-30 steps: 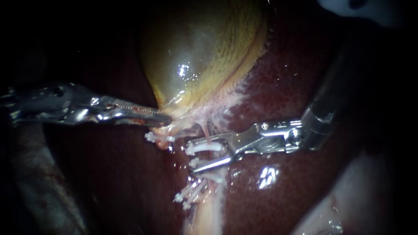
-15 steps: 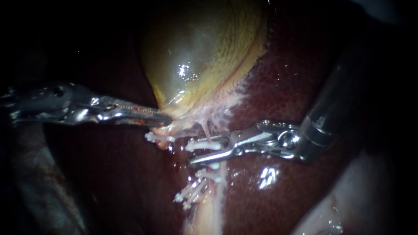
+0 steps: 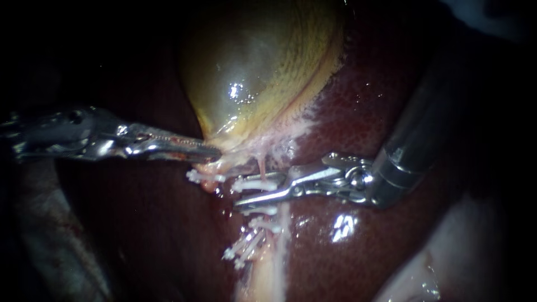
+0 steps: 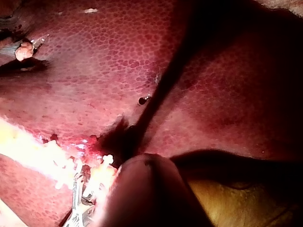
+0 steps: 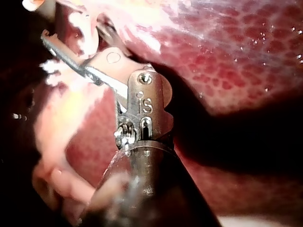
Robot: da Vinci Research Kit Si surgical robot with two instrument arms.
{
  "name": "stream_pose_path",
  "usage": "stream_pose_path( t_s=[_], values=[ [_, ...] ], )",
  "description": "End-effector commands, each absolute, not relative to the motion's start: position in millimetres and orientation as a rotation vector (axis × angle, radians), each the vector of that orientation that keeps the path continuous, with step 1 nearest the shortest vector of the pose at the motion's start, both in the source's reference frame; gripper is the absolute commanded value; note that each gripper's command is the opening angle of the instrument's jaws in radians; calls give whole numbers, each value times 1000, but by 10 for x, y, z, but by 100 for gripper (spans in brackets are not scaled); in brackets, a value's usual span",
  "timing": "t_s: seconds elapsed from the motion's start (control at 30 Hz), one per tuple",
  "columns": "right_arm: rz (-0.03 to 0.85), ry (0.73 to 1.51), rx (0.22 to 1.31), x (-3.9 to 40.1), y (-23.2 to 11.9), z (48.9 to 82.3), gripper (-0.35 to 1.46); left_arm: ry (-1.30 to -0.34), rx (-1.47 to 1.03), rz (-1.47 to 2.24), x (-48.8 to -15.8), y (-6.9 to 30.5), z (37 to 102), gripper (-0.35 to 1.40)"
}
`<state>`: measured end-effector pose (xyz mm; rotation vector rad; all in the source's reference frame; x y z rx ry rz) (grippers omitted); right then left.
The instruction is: Going back third clip right tube
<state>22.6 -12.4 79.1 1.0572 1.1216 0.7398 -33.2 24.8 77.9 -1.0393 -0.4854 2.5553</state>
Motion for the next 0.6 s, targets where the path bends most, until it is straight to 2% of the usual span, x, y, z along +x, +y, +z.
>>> stream_pose_path(
  t_s=[0.03, 0.33, 0.6],
  values=[
    [744, 1120, 1060, 227, -125, 791, 49, -485, -1039, 2555, -332, 248, 779, -35],
    [748, 1119, 1061, 228, -128, 795, 49, -485, -1039, 2555, -332, 248, 779, -35],
    [741, 1117, 1068, 208, -123, 793, 47, -485, -1039, 2555, -332, 248, 779, -35]
  ],
)
